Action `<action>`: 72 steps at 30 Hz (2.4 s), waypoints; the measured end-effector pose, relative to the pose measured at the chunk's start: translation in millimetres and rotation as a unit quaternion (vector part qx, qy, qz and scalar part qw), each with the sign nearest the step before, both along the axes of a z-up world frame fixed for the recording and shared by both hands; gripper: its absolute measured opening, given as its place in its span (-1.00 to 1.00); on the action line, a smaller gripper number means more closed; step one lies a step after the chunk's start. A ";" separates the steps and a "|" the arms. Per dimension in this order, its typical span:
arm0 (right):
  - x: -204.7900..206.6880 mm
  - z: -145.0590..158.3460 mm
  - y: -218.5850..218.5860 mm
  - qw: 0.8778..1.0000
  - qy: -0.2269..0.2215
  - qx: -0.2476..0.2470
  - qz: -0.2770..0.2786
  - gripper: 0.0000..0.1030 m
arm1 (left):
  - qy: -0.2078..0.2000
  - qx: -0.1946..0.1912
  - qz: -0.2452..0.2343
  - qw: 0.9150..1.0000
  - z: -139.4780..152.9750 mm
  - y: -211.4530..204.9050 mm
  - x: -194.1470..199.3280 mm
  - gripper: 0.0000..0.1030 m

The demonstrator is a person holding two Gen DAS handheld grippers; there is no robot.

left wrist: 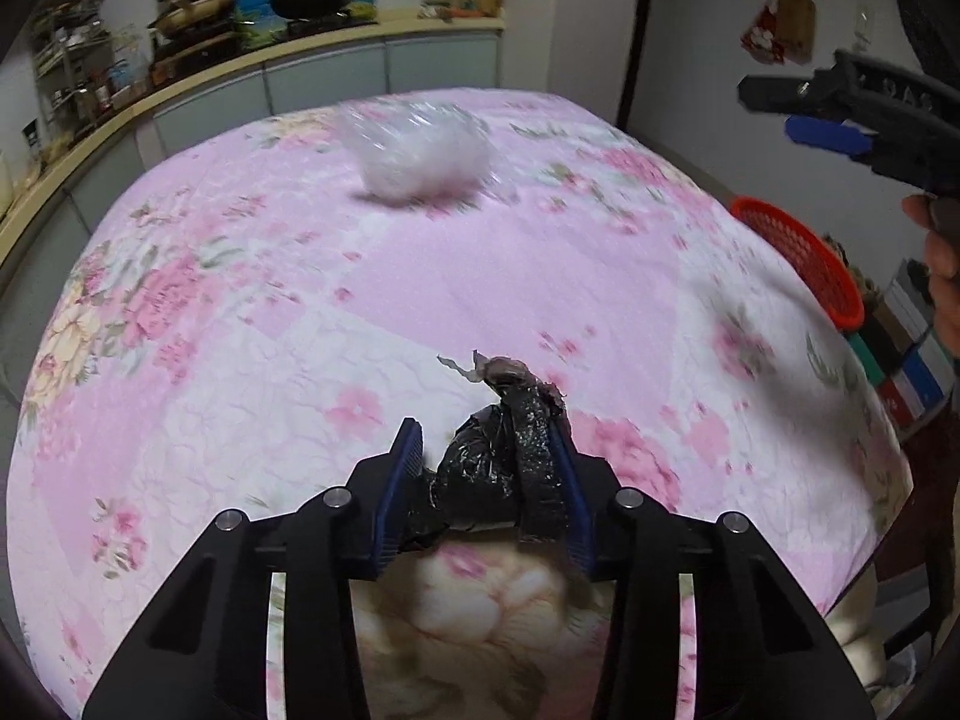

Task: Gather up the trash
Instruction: 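Grasp the black plastic bundle with the left tool while the right tool grasps the clear plastic bag, then carry the black bundle and clear plastic bag over the red basket with both tools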

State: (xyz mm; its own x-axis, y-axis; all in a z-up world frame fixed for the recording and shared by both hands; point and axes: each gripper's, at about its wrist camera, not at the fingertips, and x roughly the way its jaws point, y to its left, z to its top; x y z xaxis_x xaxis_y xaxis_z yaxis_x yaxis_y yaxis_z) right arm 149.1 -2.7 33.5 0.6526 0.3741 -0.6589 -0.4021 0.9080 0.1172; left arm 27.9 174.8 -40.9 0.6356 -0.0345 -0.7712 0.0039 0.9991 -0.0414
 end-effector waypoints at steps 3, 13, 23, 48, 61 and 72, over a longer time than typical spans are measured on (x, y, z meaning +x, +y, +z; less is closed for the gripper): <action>11.6 -1.9 26.9 1.000 0.002 0.002 0.018 0.45 | -0.014 -0.004 0.023 1.000 8.4 15.7 2.8 -0.21; 71.8 -35.6 134.7 0.996 0.047 -0.016 0.073 0.65 | -0.054 -0.014 0.131 0.990 29.3 86.3 11.0 -0.21; 118.2 -78.8 186.5 0.992 0.088 -0.051 0.078 0.65 | -0.045 -0.029 0.166 0.985 19.0 117.8 17.1 -0.21; 72.0 -32.5 106.8 0.998 0.030 -0.014 0.060 0.08 | -0.056 0.001 0.162 0.985 31.3 94.1 23.8 -0.21; 32.7 -8.6 48.9 0.999 0.014 0.009 0.027 0.08 | -0.076 0.013 0.152 0.985 51.8 74.3 32.6 -0.21; 4.7 9.5 4.1 1.000 0.000 0.031 0.000 0.08 | -0.094 0.021 0.140 0.985 70.2 57.1 39.7 -0.21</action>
